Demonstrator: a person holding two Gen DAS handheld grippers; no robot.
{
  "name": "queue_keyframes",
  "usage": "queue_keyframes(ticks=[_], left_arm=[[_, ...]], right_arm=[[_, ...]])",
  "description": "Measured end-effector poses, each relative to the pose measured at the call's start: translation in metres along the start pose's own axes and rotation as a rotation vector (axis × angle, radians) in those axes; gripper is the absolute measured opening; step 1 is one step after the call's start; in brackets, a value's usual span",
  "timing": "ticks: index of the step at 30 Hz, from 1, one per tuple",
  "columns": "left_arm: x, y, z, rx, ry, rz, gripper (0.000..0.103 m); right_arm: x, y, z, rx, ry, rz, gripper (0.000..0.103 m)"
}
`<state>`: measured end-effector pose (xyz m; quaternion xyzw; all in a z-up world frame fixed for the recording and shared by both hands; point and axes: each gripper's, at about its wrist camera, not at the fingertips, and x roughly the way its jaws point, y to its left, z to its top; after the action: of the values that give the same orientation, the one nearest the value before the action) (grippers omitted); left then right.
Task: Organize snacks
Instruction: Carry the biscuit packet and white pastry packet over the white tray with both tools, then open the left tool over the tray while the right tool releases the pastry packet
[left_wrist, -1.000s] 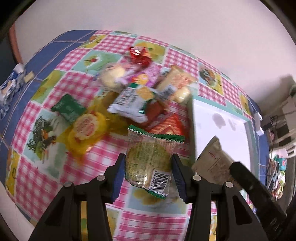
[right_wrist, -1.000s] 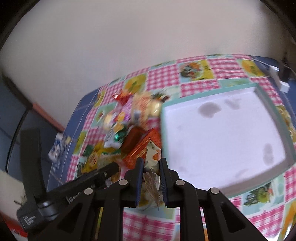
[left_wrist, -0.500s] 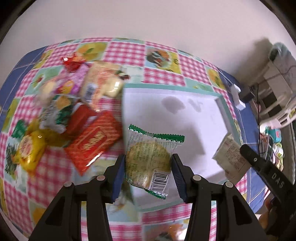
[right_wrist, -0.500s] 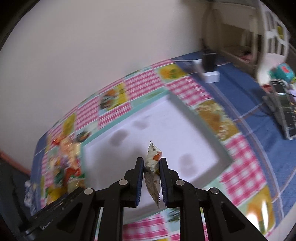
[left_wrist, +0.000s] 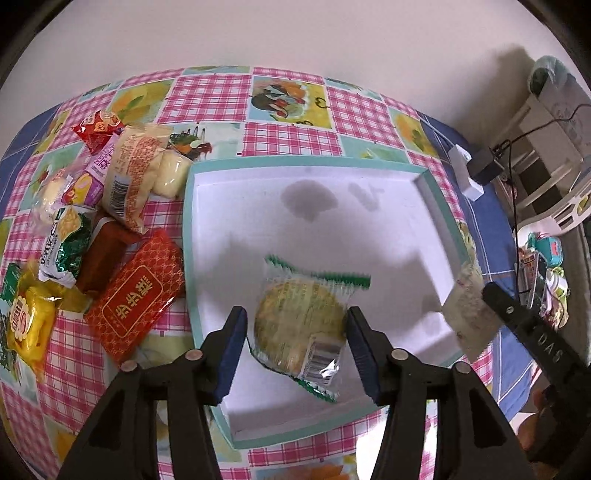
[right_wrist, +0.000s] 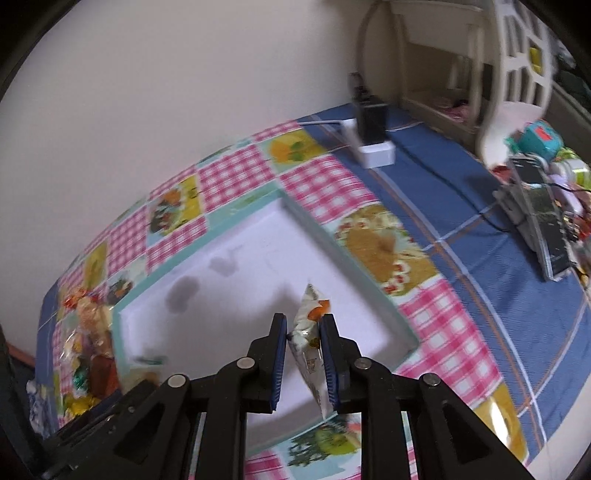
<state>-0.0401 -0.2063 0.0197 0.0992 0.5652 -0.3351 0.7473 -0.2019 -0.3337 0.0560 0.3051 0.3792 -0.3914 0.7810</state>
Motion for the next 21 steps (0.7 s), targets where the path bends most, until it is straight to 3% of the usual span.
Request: queue_keyframes(ticks=[4, 7, 9, 11, 13, 15, 19, 21], left_arm=[[-0.012, 0.012, 0.002, -0.035, -0.016, 0.003, 0.061], [-0.019, 0.023, 0.003, -0.059, -0.027, 0.044, 0.064], [-0.021, 0.033, 0.004, -0.078, -0.028, 0.084, 0.076], [-0.023, 0.044, 0.004, -0.099, -0.033, 0.128, 0.080], [-0.024, 0.056, 0.004, -0.122, -0.039, 0.170, 0.080], [-0.025, 0.070, 0.004, -0.150, -0.044, 0.211, 0.087], [-0.029, 0.103, 0.002, -0.220, -0.049, 0.269, 0.092], [-0.030, 0.119, -0.001, -0.260, -0.047, 0.293, 0.094]], right_arm=[[0.005, 0.016, -0.006, -0.039, 0.036, 0.089, 0.022], [0.006, 0.025, -0.009, -0.060, 0.044, 0.109, 0.022], [0.005, 0.028, -0.010, -0.067, 0.042, 0.120, 0.022], [0.006, 0.030, -0.012, -0.067, 0.048, 0.127, 0.023], [0.008, 0.033, -0.016, -0.074, 0.066, 0.133, 0.032], [0.012, 0.037, -0.020, -0.085, 0.080, 0.119, 0.056], [0.018, 0.047, -0.031, -0.109, 0.118, 0.113, 0.067], [0.021, 0.052, -0.036, -0.123, 0.131, 0.101, 0.077]])
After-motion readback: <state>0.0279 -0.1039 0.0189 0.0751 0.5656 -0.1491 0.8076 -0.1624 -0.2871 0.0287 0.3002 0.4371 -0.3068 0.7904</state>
